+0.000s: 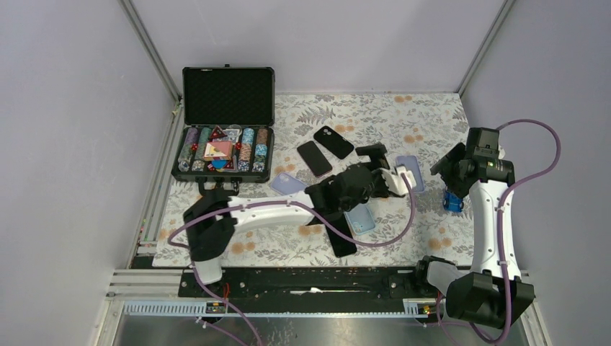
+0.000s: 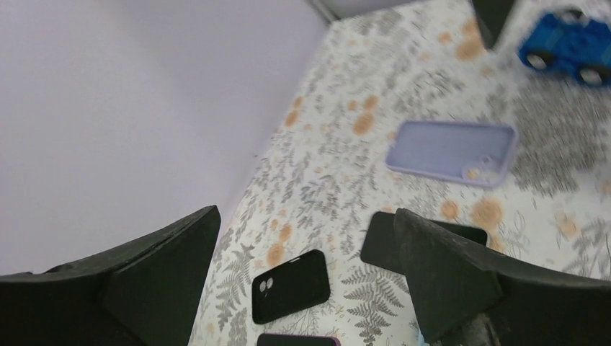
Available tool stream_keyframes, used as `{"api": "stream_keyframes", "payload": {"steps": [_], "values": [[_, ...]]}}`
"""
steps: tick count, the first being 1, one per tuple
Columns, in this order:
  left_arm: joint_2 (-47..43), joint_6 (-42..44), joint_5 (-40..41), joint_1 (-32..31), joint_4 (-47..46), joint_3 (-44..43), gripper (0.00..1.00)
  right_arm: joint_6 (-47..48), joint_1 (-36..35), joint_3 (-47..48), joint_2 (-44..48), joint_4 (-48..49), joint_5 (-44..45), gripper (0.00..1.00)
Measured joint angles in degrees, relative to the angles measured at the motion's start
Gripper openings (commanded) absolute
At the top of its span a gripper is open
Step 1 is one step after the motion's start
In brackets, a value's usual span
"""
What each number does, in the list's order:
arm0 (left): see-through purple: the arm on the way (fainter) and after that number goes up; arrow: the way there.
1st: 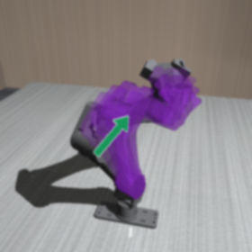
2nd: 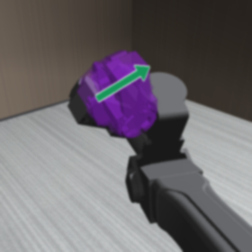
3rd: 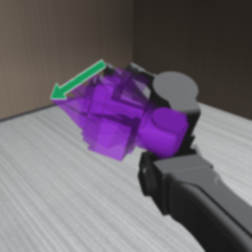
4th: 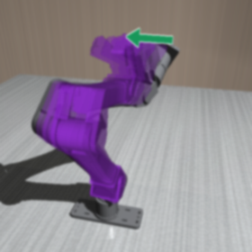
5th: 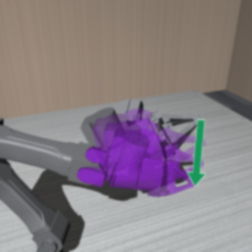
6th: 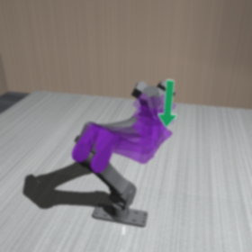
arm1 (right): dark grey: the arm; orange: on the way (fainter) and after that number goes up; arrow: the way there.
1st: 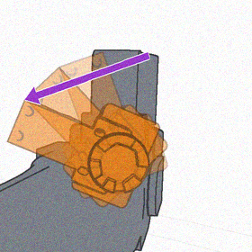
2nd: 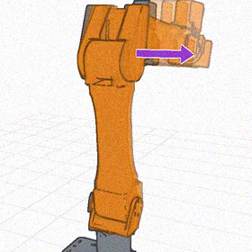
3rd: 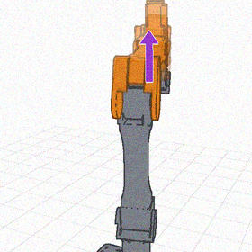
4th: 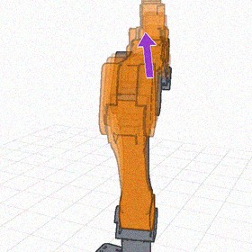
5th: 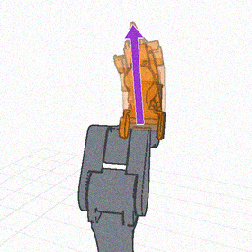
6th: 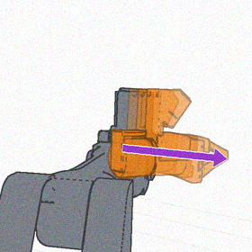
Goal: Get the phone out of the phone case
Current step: Reset both arms
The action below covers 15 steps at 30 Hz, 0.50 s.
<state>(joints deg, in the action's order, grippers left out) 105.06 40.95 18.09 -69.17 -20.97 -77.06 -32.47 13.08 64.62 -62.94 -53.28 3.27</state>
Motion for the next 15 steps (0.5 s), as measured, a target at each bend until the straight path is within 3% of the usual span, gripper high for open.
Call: {"api": "stream_keyframes", "payload": {"steps": [3, 4, 6, 15], "values": [[-5.4, -5.6, 5.7, 0.0, 0.9, 0.7, 0.99, -0.1, 0.0, 0.0, 0.4, 1.1, -1.8, 0.77], [-7.5, -7.6, 8.3, 0.0, 2.3, 0.9, 0.99, -0.1, 0.0, 0.1, 0.7, 1.5, -2.5, 0.88], [-12.9, -13.1, 13.9, 0.2, 8.3, 0.9, 0.99, 0.2, 0.0, 0.4, 1.5, 2.0, -4.0, 0.97], [-40.6, -37.9, 25.7, 4.6, 37.7, 0.9, 0.99, 0.1, 0.0, 9.7, 6.9, 2.4, -7.9, 1.00]]}}
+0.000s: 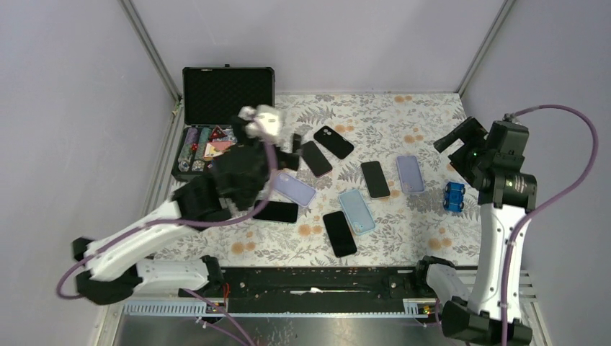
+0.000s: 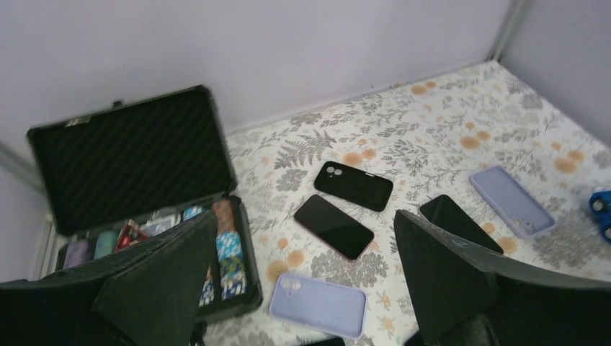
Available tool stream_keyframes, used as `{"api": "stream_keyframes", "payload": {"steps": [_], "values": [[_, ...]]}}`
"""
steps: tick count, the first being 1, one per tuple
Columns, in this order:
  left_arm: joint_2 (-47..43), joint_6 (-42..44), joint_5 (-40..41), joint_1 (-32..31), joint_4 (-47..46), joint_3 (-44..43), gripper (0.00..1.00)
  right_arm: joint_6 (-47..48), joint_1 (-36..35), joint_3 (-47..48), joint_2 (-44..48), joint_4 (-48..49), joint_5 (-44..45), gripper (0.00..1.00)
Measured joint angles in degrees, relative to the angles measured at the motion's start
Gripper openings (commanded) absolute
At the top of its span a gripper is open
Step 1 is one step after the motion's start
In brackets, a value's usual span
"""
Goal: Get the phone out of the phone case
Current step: Reset both arms
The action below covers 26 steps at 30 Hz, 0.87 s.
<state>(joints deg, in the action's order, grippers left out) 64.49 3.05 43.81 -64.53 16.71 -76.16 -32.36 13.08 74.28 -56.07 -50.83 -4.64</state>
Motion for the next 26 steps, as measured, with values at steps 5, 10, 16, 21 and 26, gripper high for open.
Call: {"api": "stream_keyframes", "payload": {"steps": [5, 10, 16, 21, 26], "values": [[-12.4, -9.8, 5.3, 0.2, 10.2, -1.2, 0.99, -1.9, 0.0, 7.8, 4.7, -1.9, 0.5, 1.00], [-17.9, -16.2, 11.5, 0.2, 17.5, -7.6, 0.99, -3.6, 0.0, 16.4, 7.1, -4.8, 0.7, 1.00], [-16.8, -18.2, 17.2, 0.2, 21.0, -24.0, 0.99, -5.5, 0.0, 33.0, 4.1, -8.0, 0.5, 1.00], [-17.0, -17.9, 18.4, 0.2, 21.0, -25.1, 0.99, -5.4, -0.2, 41.5, 3.5, -9.4, 1.6, 1.00], [-16.7, -17.0, 18.6, 0.2, 20.7, -23.0, 0.99, -4.7, -1.7, 43.6, 3.5, -10.8, 4.6, 1.00]]}}
